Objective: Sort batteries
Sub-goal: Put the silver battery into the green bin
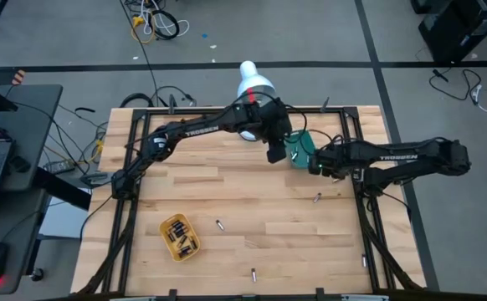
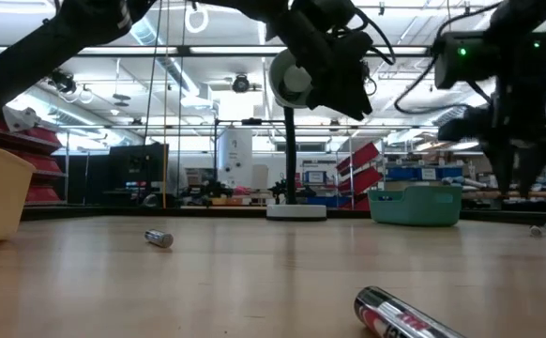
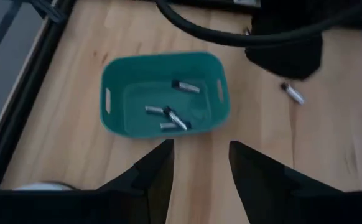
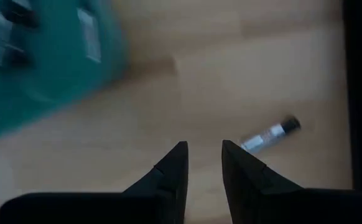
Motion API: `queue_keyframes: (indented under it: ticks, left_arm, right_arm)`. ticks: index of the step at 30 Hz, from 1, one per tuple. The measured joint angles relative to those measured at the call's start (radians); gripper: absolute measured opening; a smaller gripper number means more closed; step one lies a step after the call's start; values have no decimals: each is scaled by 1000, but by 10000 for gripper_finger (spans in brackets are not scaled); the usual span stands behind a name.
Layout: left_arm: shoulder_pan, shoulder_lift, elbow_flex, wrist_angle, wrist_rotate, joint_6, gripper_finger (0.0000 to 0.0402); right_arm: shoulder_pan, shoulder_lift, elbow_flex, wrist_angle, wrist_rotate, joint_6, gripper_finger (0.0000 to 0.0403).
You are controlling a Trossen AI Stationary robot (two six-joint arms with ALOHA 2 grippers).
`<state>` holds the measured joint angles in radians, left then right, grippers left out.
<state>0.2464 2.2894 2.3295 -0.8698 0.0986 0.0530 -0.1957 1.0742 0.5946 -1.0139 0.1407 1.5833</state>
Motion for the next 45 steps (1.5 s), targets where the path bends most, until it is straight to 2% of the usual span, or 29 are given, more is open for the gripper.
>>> queue_keyframes:
  ticks: [5, 9, 16, 24, 34, 41, 45]
  left_arm:
    - [-23, -2, -2, -84, 0, 67, 169]
    - [-34, -2, -11, -82, 7, 80, 169]
    - [-33, -2, -11, -109, 29, 98, 169]
    - [-33, -2, -11, -184, 29, 184, 169]
    - [-33, -1, -11, -212, 29, 206, 169]
    - [-36, -1, -11, -261, 36, 205, 169]
    - [-37, -1, -11, -276, 36, 205, 169]
  right_arm:
    - [53, 15, -59, 55, -137, 27, 85]
    - [124, 12, -65, 154, -184, 70, 85]
    - [301, 43, -65, 275, -163, 403, 85]
    - [443, 109, -65, 264, -140, 710, 85]
    - [429, 215, -64, 332, -99, 738, 87]
    - [421, 174, -60, 320, -104, 739, 91]
    - [401, 137, -51, 310, -20, 631, 89]
